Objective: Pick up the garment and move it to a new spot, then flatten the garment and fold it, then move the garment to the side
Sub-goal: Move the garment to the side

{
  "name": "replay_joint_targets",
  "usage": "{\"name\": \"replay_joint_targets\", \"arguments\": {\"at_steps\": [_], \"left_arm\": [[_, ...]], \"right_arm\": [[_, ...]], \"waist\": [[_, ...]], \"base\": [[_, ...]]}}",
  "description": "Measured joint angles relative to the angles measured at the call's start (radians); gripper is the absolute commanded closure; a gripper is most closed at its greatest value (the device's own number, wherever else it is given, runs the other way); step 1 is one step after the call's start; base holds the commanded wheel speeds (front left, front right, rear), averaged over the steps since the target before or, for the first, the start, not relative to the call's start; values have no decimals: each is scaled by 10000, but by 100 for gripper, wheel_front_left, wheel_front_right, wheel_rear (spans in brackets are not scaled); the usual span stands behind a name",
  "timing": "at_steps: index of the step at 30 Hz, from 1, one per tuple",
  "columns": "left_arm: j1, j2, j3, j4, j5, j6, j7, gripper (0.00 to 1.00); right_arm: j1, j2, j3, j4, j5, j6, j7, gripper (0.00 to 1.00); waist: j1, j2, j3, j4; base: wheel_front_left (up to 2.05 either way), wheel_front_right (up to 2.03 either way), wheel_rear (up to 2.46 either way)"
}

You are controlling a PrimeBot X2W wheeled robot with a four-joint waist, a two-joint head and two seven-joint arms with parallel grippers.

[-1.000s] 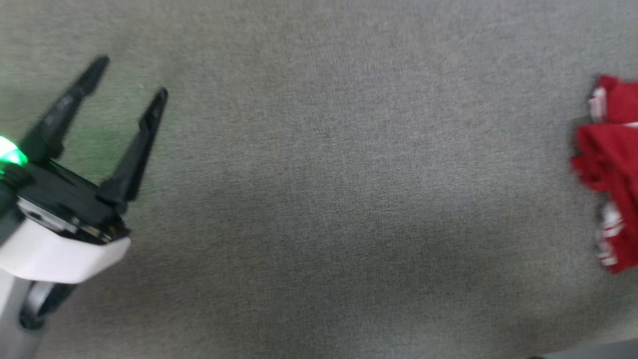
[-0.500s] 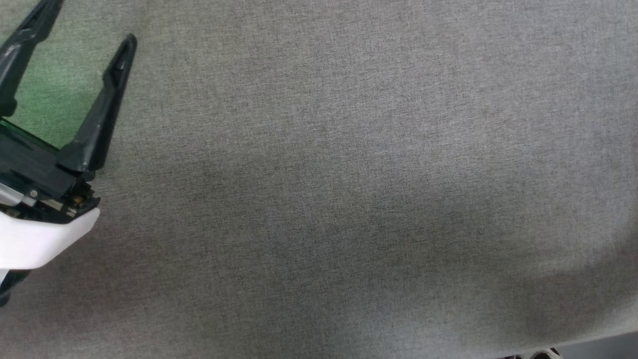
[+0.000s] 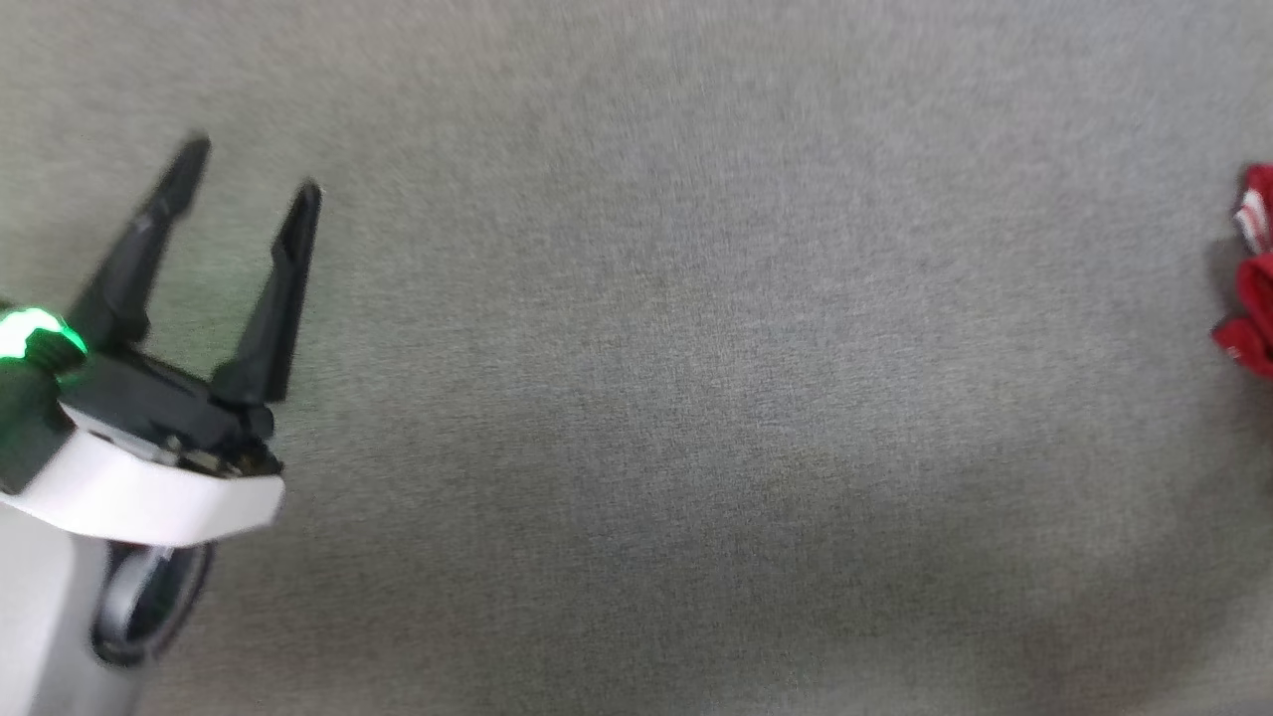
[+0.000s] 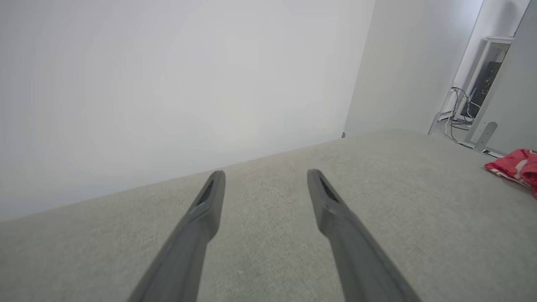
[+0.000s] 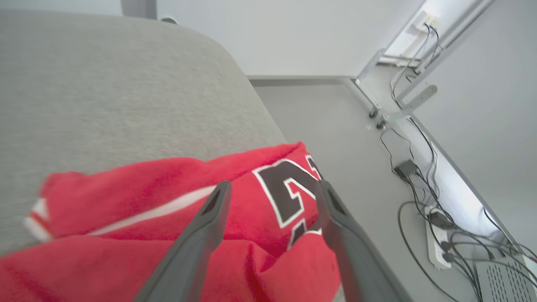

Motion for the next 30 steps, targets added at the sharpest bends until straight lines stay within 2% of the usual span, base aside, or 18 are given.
{"name": "replay_joint_targets", "arguments": {"at_steps": [8, 15, 23, 30], "left_arm": [[1479, -1175, 207, 1425, -128, 0, 2, 0], [2365, -1964, 451, 2644, -136, 2, 0, 0], [3370, -2504, 828, 3331, 96, 2, 0, 0], [4025, -2610, 1248, 3196, 316, 2, 2, 0]], "right_arm": [[1297, -115, 3181, -412, 869, 0, -848, 0], [1981, 307, 4968, 351, 1338, 2, -2163, 0], [2846, 888, 5369, 1478, 2190, 0, -4036, 0], [3674, 1030, 5390, 1279, 2731, 0, -4497, 0]], "waist": [[0, 0, -1701, 420], [0, 0, -3040, 967], [0, 0, -4397, 1552], [0, 0, -5158, 1943]], "base": [[0, 0, 0], [0, 0, 0], [0, 0, 0], [0, 0, 0]]}}
